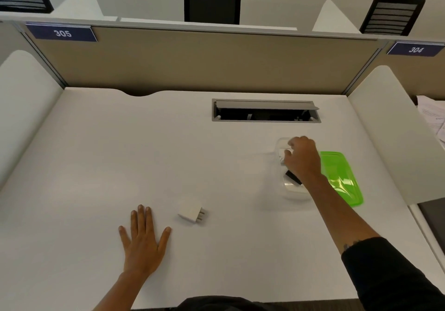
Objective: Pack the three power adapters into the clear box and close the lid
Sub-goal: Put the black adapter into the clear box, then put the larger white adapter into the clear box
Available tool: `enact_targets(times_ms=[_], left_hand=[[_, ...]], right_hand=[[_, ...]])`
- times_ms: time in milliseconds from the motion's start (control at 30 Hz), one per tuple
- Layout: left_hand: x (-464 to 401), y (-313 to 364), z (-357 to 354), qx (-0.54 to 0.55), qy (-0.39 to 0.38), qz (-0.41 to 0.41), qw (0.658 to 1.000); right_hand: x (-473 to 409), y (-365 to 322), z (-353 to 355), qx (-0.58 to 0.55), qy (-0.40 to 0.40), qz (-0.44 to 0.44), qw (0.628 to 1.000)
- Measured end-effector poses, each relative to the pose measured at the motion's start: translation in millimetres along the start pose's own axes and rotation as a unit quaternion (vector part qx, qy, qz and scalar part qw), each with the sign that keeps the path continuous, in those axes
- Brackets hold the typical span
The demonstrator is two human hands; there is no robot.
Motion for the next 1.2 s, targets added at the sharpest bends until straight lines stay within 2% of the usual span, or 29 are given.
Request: enact_targets(times_ms=[67, 100, 167, 233, 300, 400, 500, 933, 1200], left_hand=[[0, 1, 2, 0.002, 0.006, -0.003, 1.000], [1, 1, 2, 0.001, 0.009, -0.004, 1.000], [2, 2, 3, 0.000, 0.009, -0.004, 1.000], [2, 2, 2, 0.001, 0.010, -0.005, 1.000], [2, 2, 2, -0.004, 0.013, -0.006, 1.000], [3, 1, 0, -0.006, 0.017, -0.009, 1.000], [3, 1, 0, -0.008, 0.022, -0.009, 1.000], [1, 1, -1, -0.005, 0.028, -0.010, 1.000], [3, 3, 1, 0.000, 0.035, -0.011, 0.999]], right_hand=[[14, -45, 1, -0.056, 0.046, 0.107, 0.992], [24, -68, -5, -0.076, 0.042, 0.148, 0.985], [45, -107, -37, -0.095, -0.032, 0.193, 0.976], [71, -137, -84, -0.072, -0.151, 0.203, 0.965], [98, -157, -125, -0.040, -0.237, 0.205, 0.949], [130, -177, -165, -0.021, -0.306, 0.195, 0.932], [153, -192, -190, 0.011, -0.336, 0.200, 0.920], [181, -220, -204, 0.033, -0.265, 0.254, 0.930], [122, -177, -122, -0.048, -0.167, 0.207, 0.963]])
Point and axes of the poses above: each hand's wrist, its own x-axis away from the middle knuckle, its own z-axis out of the back of the hand, y = z × x, the point moved 10 cm from there along -x, towards the middle knuckle, and after that the axes turned 6 degrees about -y, right-handed, at the moved point
